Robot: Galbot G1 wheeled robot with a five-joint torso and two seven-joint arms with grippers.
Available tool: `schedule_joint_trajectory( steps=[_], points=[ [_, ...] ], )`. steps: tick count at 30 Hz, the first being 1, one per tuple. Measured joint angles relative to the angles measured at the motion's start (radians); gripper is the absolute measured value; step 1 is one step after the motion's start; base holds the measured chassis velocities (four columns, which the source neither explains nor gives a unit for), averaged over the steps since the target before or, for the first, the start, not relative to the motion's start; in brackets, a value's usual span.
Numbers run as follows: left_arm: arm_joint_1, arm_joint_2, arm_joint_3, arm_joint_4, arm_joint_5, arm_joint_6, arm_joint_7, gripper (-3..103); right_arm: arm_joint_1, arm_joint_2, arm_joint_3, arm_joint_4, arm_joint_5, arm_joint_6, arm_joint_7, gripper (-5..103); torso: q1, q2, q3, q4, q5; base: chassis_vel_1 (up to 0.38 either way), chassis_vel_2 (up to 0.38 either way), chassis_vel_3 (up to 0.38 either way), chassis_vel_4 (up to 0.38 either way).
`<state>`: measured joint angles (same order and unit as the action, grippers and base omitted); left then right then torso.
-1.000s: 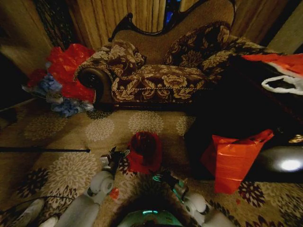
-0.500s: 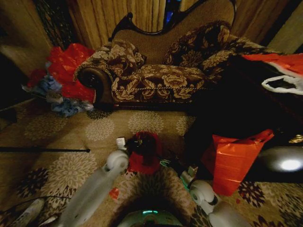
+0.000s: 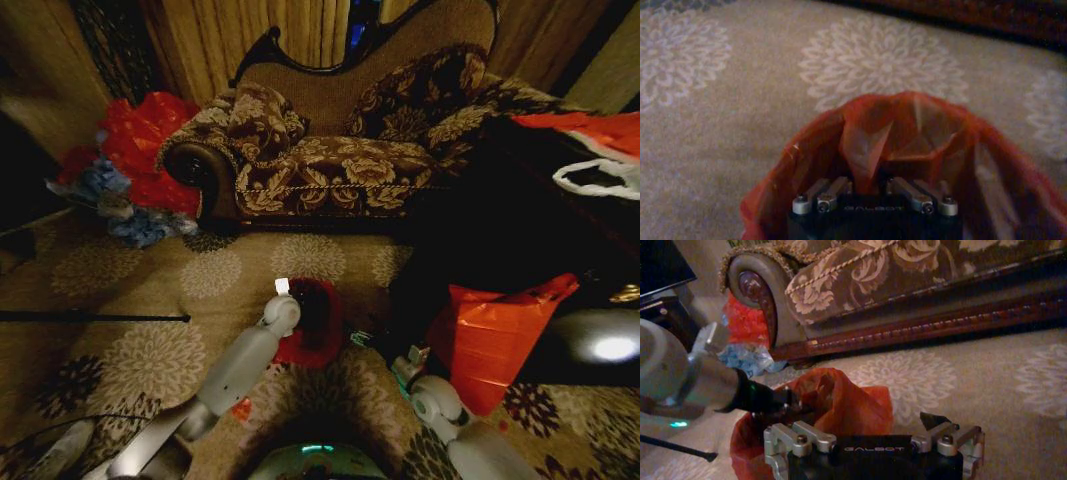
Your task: Place a garbage bag over the trash bin.
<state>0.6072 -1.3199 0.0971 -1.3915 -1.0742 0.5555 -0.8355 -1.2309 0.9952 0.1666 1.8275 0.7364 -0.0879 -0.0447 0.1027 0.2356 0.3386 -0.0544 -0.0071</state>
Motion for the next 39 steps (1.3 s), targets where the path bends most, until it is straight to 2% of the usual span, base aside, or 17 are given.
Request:
schedule_joint_trajectory(
  steps=[2, 6, 11, 19, 21, 26, 33, 37, 39],
  points=[
    [-0.007, -0.011, 0.001, 0.031, 0.008, -0.004, -0.001, 19, 0.003, 0.000, 0.000, -0.005, 0.005, -0.003, 0.000, 100, 0.000, 0.000, 0.000, 0.0001, 0.0000, 0.000, 0.000, 0.000, 0.000],
    [-0.039, -0.066, 0.002, 0.197, 0.056, -0.050, 0.026, 4, 0.010, -0.002, 0.003, -0.026, 0.020, -0.013, -0.001, 100, 0.000, 0.000, 0.000, -0.0001, -0.0002, 0.000, 0.000, 0.000, 0.000],
    [-0.062, -0.119, 0.006, 0.289, 0.089, -0.070, 0.066, 0, 0.018, -0.009, 0.004, -0.044, 0.029, -0.018, -0.004, 100, 0.000, 0.000, 0.000, 0.0001, -0.0002, 0.000, 0.000, 0.000, 0.000],
    [-0.105, -0.208, 0.017, 0.435, 0.124, -0.089, 0.095, 0, 0.036, -0.002, -0.007, -0.064, 0.034, -0.020, -0.009, 100, 0.000, 0.000, 0.000, 0.0001, 0.0000, 0.000, 0.000, 0.000, 0.000],
    [-0.125, -0.237, 0.014, 0.502, 0.145, -0.108, 0.117, 0, 0.036, 0.000, -0.008, -0.064, 0.033, -0.020, -0.010, 100, 0.000, 0.000, 0.000, 0.0000, -0.0001, 0.000, 0.000, 0.000, 0.000],
    [-0.147, -0.266, -0.003, 0.583, 0.176, -0.134, 0.160, 0, 0.033, -0.002, -0.008, -0.054, 0.032, -0.022, -0.011, 100, 0.000, 0.000, 0.000, 0.0000, -0.0001, 0.000, 0.000, 0.000, 0.000],
    [-0.142, -0.273, -0.030, 0.597, 0.205, -0.148, 0.173, 0, 0.029, -0.004, -0.008, -0.040, 0.027, -0.025, -0.008, 100, 0.000, 0.000, 0.000, 0.0000, -0.0002, 0.000, 0.000, 0.000, 0.000],
    [-0.115, -0.248, -0.037, 0.537, 0.204, -0.138, 0.175, 0, 0.028, -0.004, -0.010, -0.029, 0.024, -0.029, -0.003, 100, 0.000, 0.000, 0.000, -0.0002, -0.0003, 0.000, 0.000, 0.000, 0.000],
    [-0.089, -0.214, -0.041, 0.464, 0.199, -0.119, 0.177, 0, 0.029, -0.004, -0.014, -0.019, 0.023, -0.033, 0.002, 100, 0.000, 0.000, 0.000, 0.0000, -0.0003, 0.000, 0.000, 0.000, 0.000]
  ],
)
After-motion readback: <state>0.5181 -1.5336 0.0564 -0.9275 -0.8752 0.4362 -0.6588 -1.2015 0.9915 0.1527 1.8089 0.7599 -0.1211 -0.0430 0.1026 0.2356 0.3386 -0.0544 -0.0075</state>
